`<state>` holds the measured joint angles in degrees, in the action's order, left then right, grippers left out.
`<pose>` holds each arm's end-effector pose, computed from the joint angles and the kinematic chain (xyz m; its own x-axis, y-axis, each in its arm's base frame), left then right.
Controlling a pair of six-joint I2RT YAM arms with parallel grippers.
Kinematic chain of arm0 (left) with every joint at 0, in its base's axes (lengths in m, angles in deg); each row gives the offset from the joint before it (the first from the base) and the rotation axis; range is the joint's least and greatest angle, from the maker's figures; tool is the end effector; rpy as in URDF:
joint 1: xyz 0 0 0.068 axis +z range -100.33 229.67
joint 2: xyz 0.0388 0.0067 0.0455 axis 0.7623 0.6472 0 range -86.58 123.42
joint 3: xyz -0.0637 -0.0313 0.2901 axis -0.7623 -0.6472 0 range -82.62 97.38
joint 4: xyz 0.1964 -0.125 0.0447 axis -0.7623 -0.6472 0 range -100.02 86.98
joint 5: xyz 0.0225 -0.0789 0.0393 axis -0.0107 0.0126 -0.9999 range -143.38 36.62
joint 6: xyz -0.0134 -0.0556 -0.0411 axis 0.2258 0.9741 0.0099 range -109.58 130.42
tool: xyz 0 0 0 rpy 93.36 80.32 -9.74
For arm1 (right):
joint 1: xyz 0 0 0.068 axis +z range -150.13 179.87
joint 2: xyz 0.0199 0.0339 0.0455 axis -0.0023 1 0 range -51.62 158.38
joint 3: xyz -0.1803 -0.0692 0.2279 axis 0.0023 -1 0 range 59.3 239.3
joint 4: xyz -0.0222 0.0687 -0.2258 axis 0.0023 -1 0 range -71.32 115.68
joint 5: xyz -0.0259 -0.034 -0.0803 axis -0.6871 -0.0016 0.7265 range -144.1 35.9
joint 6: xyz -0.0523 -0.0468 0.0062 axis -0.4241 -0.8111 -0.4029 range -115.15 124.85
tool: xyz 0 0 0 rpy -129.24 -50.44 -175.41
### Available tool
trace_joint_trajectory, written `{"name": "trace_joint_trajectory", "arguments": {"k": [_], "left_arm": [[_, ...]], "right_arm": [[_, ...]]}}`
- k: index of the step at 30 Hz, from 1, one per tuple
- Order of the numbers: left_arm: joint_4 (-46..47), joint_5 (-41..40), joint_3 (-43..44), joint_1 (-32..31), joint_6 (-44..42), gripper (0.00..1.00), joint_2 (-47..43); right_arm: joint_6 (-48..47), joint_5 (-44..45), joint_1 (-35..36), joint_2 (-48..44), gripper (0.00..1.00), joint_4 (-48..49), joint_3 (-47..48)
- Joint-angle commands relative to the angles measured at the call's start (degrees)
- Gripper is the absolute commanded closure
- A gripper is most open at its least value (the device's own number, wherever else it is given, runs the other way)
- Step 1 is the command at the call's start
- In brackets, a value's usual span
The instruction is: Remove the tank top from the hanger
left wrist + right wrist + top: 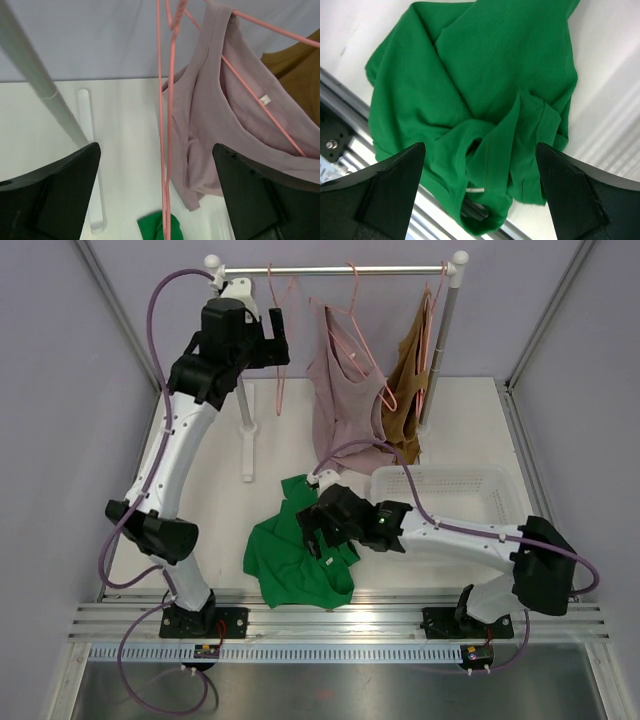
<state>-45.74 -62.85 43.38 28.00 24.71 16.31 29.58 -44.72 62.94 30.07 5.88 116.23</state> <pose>0.3620 -0.1336 0.4939 -0.3567 -0.1202 -0.9265 0.1364 0.9744 -0.1789 0.1421 0.2588 0.2722 -0.6346 -0.3379 -0.6950 -0.6182 0.7616 0.1943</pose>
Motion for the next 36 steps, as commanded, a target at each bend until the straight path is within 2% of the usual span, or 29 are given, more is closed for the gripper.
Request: {"name": "trace_joint_trajectory", "arguments": {"k": [1, 5, 6, 9, 10, 13, 15, 17, 20, 21, 25, 29, 36], "left_arm": [[-2.2, 0.7, -1.4, 0.1, 1.5, 0.01, -11.7], [-3.9, -1.9, -10.9, 0.1, 4.1, 0.01, -22.2], [-4.0, -2.6, -16.4, 0.1, 5.2, 0.01, -24.9], [-3.3, -3.9, -25.4, 0.1, 7.9, 0.01, -34.7], [-2.9, -3.5, -31.1, 0.1, 8.5, 0.01, -36.9], [-3.0, -1.8, -40.5, 0.1, 9.5, 0.01, -45.6], [-4.5, -2.1, -44.1, 0.1, 9.3, 0.01, -50.6], [-5.5, -3.4, -48.2, 0.1, 8.4, 0.01, -53.5], [-6.2, -3.8, -53.4, 0.1, 5.6, 0.01, -59.5], [-4.9, -3.3, -55.0, 0.1, 4.5, 0.01, -62.9], [1.0, -0.2, -65.7, 0.1, 0.2, 0.01, -72.2], [5.2, -4.1, -74.9, 0.1, 1.0, 0.01, -78.6], [4.0, -6.8, -75.5, 0.1, 1.2, 0.01, -76.7]], "right_arm": [[-3.2, 1.2, 0.1, 7.1, 0.01, -0.4, 5.6], [-6.0, 3.2, 0.1, 16.4, 0.00, -0.9, 11.4], [-6.4, 3.5, 0.1, 18.2, 0.01, -1.7, 14.1], [-7.0, 4.1, 0.0, 25.0, 0.01, -3.1, 18.6], [-7.0, 4.0, 0.1, 27.9, 0.01, -3.6, 19.4], [-5.7, 2.7, 0.1, 32.8, 0.00, -5.6, 21.8], [-4.8, 0.9, 0.1, 33.9, 0.04, -4.5, 20.8], [-4.2, 0.1, 0.1, 34.2, 0.32, -3.7, 19.6], [-5.1, 0.4, 0.2, 33.0, 0.86, -2.4, 18.2], [-5.3, 0.7, 0.1, 31.3, 1.00, -2.1, 18.1], [-6.5, 3.1, 0.1, 23.5, 1.00, -3.3, 18.4], [-7.2, 6.9, 0.1, 15.2, 1.00, -10.1, 23.8], [-8.9, 19.0, 0.0, 2.7, 1.00, -25.3, 35.0]]}}
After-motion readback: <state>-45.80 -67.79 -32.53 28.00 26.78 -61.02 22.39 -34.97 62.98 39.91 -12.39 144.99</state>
